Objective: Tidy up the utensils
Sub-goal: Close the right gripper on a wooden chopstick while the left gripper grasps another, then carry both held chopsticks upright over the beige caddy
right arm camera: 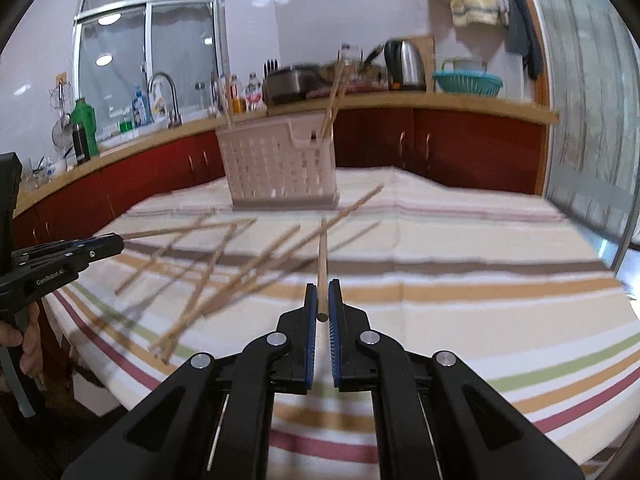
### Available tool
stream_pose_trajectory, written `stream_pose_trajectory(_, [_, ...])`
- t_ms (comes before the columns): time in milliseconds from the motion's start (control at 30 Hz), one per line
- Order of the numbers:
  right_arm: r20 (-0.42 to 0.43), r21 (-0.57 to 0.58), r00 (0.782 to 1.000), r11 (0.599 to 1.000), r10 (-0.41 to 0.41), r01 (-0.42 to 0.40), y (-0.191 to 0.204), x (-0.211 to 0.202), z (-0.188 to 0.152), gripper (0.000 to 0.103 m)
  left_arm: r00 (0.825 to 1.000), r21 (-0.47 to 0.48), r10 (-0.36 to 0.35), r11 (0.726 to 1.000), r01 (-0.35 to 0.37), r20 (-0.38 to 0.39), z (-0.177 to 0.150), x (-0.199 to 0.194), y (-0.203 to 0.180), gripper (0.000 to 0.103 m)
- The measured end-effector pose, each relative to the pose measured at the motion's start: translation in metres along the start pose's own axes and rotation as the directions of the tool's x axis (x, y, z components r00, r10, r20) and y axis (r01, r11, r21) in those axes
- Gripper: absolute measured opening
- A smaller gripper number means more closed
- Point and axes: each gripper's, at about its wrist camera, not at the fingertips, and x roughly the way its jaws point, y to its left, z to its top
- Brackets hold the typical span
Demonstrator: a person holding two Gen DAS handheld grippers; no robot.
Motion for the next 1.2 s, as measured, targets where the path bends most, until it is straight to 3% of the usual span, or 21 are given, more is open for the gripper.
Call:
stream_pose_trajectory(267, [0.126, 0.006, 0.992, 1.0, -0.007, 0.006, -0.002, -0.034, 0.042, 0.007, 0.992, -0.026, 0.022, 0.999, -0.019, 0.123, 0.035, -0.041, 0.014, 0.006])
stream_pose_trajectory(600, [0.191, 0.0, 0.982, 1.0, 0.005, -0.005, 0.001, -0.056, 0.073, 0.007, 0.977, -0.041, 0.016, 0.999, -0.008, 0.212, 0.071, -0.087, 0.025, 0.006])
stream_pose_trajectory(933, [0.15, -0.034, 0.988, 0.999, 0.024, -0.019, 0.005, -0.041, 0.101, 0.007, 0.983, -0.05, -0.01, 0.999, 0.019, 0.181, 0.081, -0.076, 0.032, 0.006])
stream_pose_trajectory(1200, [0.165, -0.025, 0.986, 0.999, 0.035, -0.032, 0.004, -0.026, 0.118, 0.007, 0.975, -0.055, -0.007, 0.998, 0.02, 0.221, 0.092, -0.073, 0.034, 0.006])
